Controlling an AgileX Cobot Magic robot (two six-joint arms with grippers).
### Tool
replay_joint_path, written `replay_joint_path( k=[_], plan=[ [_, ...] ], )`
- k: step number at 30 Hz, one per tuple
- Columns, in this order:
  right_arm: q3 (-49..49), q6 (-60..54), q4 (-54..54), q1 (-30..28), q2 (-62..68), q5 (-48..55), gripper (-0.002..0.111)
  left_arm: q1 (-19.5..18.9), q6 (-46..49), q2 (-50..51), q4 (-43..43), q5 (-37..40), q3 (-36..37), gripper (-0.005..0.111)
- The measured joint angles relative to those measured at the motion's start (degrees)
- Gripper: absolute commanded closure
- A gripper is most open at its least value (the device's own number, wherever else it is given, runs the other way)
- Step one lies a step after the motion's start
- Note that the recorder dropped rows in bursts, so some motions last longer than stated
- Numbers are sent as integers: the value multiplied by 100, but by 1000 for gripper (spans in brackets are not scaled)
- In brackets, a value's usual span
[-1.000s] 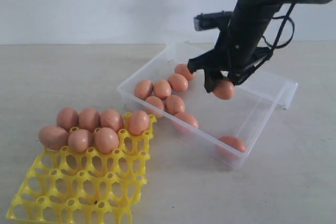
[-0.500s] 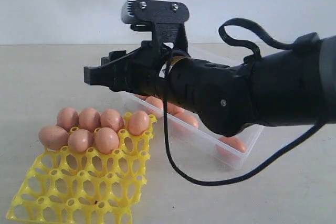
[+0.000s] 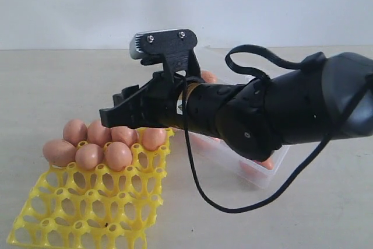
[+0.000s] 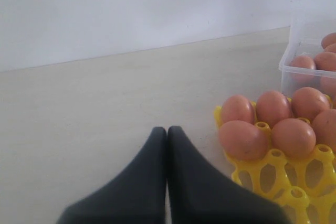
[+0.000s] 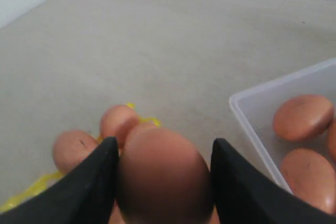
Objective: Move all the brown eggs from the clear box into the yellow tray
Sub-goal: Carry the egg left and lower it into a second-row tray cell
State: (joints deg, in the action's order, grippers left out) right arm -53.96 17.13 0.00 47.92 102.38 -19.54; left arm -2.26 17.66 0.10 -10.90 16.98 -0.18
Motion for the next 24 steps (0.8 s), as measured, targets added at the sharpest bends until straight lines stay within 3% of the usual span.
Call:
replay_joint_path(
  k=[7,12,24],
  plan=[
    [0,1160,-1708,-73,371,585,109,0,0,0,0,0,0,111],
    [20,1268,-1789,-73,621,-134,109,0,0,0,0,0,0,111],
    [20,1139,-1727,-73,771,117,109,0,0,0,0,0,0,111]
  ],
)
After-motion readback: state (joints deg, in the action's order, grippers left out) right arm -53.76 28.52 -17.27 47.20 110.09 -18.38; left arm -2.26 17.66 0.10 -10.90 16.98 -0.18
